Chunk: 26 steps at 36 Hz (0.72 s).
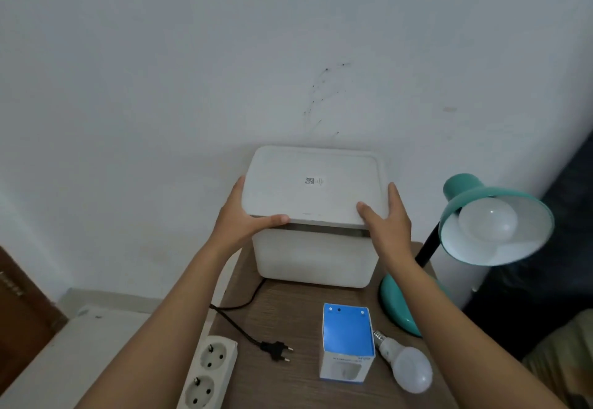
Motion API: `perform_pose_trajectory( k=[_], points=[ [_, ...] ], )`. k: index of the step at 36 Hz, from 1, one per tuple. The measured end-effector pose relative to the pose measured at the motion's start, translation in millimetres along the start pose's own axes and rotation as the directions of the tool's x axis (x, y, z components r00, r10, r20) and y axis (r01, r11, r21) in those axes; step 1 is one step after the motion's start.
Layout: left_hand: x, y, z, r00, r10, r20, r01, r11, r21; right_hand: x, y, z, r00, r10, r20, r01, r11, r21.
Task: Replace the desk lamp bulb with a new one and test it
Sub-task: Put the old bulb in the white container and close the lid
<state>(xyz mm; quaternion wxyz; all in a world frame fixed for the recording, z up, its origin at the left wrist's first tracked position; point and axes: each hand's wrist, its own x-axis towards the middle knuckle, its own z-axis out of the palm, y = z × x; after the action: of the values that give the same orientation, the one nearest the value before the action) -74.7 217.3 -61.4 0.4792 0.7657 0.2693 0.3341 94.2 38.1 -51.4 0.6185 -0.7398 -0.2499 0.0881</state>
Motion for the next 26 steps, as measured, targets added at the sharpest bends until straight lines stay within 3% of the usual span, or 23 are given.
perform_pose_trajectory(
  k=[14,26],
  points=[
    [-145.8,57.2,-29.1,0.998,0.043,-0.036,-0.043,0.999,0.001,-131.2,-41.5,-50.5,0.999,-0.017,0.028,0.015,0.998,0.059],
    [-324.0,15.0,2.5,0.998,-0.068,0.007,0.068,0.998,0.004,-287.3,29.4,-112.7,0.993,0.094,0.068,-0.085,0.989,-0.12]
  ],
)
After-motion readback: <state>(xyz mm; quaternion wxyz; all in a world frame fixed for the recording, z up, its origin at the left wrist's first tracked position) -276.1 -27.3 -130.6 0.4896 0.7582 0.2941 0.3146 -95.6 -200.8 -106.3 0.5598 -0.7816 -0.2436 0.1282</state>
